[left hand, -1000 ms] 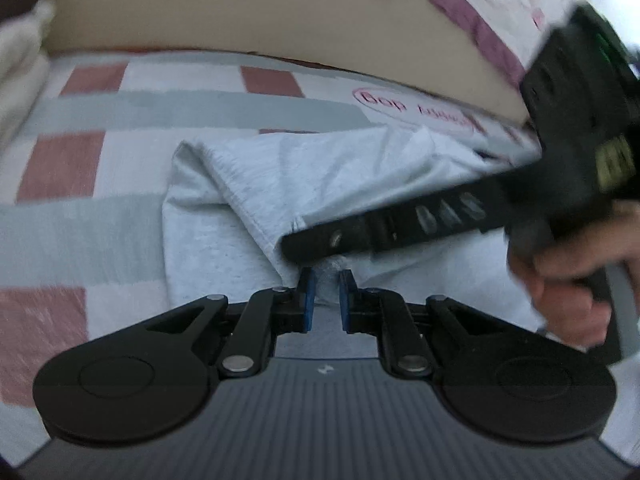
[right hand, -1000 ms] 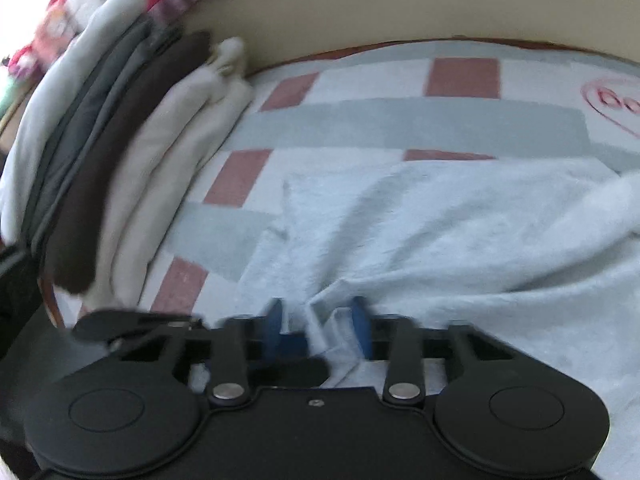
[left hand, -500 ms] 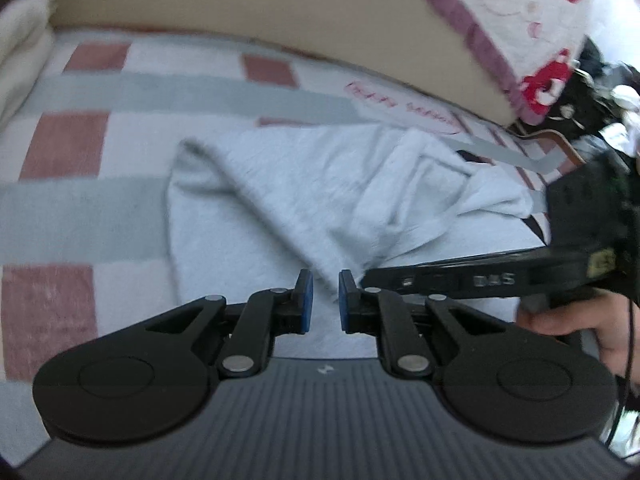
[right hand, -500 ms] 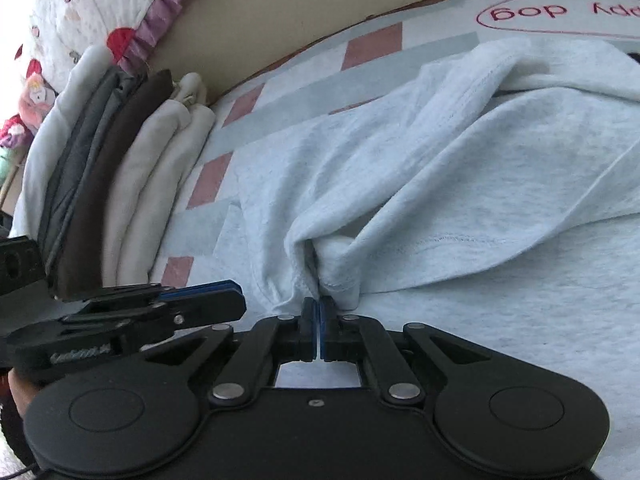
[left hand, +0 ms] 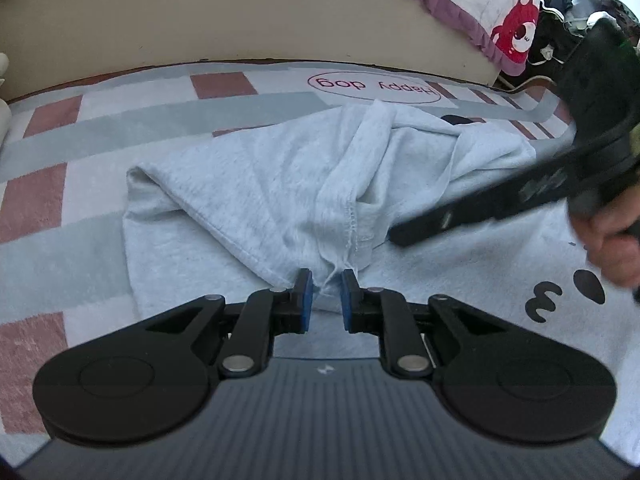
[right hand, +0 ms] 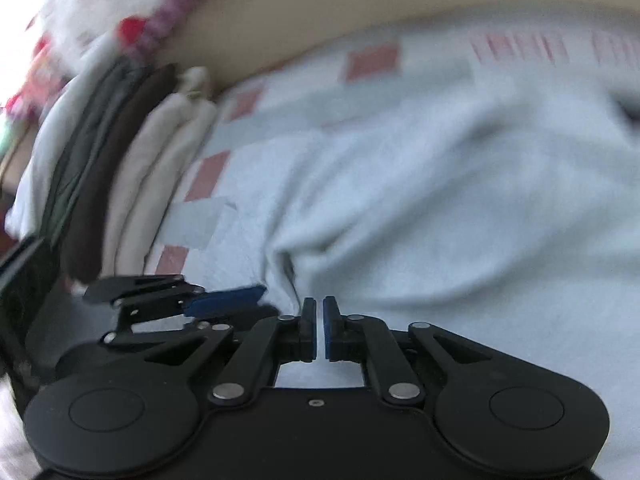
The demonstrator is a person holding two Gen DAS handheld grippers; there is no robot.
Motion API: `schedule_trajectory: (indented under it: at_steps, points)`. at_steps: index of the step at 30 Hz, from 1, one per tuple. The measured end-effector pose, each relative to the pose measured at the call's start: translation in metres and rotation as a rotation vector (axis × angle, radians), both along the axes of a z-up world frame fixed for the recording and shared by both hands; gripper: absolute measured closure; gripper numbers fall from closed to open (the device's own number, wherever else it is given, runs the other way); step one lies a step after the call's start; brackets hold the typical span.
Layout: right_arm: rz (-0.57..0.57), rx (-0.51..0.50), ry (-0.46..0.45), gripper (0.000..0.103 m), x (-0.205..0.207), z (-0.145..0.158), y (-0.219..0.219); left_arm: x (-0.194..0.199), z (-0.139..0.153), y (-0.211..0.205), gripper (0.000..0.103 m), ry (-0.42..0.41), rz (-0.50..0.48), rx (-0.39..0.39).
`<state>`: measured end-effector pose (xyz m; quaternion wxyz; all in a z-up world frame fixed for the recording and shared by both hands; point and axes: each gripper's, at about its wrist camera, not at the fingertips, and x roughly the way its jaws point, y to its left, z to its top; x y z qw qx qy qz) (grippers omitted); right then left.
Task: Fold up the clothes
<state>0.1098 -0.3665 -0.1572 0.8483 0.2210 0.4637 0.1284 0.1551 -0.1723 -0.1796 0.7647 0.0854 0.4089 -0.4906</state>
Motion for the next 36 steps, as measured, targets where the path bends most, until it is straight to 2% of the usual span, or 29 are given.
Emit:
schedule_trajectory:
  at_steps: [2, 3, 5, 7, 9, 10, 12, 16, 19, 22, 24, 27, 28, 29, 32, 34, 36]
  points:
    - [0.069, -0.113, -0.091, 0.089, 0.005, 0.024, 0.006, 0.000, 0.002, 0.001, 0.098, 0.002, 0.000, -0.009]
    - [0.096, -0.168, -0.126, 0.072, 0.009, 0.034, 0.009, -0.001, 0.005, 0.002, 0.100, -0.010, 0.012, -0.018]
    - [0.133, -0.291, -0.191, 0.054, 0.020, 0.051, 0.013, -0.005, 0.014, 0.006, 0.101, -0.077, 0.085, -0.031]
    - [0.115, -0.417, -0.243, 0.054, 0.028, 0.058, 0.012, -0.003, 0.029, 0.015, 0.101, -0.172, 0.199, -0.023]
    - [0.067, -0.484, -0.238, 0.053, 0.037, 0.055, -0.002, 0.005, 0.044, 0.029, 0.103, -0.260, 0.312, -0.010]
    - [0.049, -0.483, -0.211, 0.053, 0.039, 0.049, -0.011, 0.010, 0.049, 0.038, 0.103, -0.274, 0.362, -0.010]
    - [0.023, -0.482, -0.164, 0.054, 0.041, 0.037, -0.027, 0.019, 0.056, 0.056, 0.103, -0.267, 0.446, -0.020]
    - [-0.054, -0.513, -0.118, 0.054, 0.026, 0.021, -0.058, 0.030, 0.056, 0.078, 0.103, -0.222, 0.531, -0.026]
    - [-0.120, -0.489, -0.095, 0.054, 0.011, 0.013, -0.076, 0.043, 0.048, 0.082, 0.103, -0.079, 0.497, -0.085]
    - [-0.141, -0.424, -0.126, 0.054, 0.002, 0.015, -0.079, 0.052, 0.031, 0.074, 0.101, 0.084, 0.415, -0.141]
    - [-0.106, -0.347, -0.175, 0.054, 0.002, 0.022, -0.068, 0.053, 0.021, 0.063, 0.100, 0.134, 0.367, -0.154]
    - [-0.019, -0.255, -0.205, 0.054, 0.012, 0.027, -0.040, 0.049, 0.009, 0.042, 0.093, 0.101, 0.315, -0.108]
    - [0.008, -0.227, -0.211, 0.054, 0.016, 0.029, -0.030, 0.047, 0.005, 0.035, 0.094, 0.090, 0.297, -0.093]
    - [0.018, -0.197, -0.208, 0.054, 0.021, 0.028, -0.023, 0.043, 0.002, 0.029, 0.101, 0.065, 0.271, -0.083]
    - [0.001, -0.100, -0.198, 0.053, 0.033, 0.027, -0.010, 0.019, 0.012, 0.025, 0.103, -0.031, 0.144, -0.120]
    - [0.000, -0.077, -0.210, 0.051, 0.036, 0.029, -0.004, 0.001, 0.017, 0.018, 0.103, -0.078, 0.060, -0.090]
    - [0.049, -0.149, -0.230, 0.049, 0.044, 0.031, 0.009, -0.007, 0.012, 0.010, 0.103, -0.082, 0.022, -0.037]
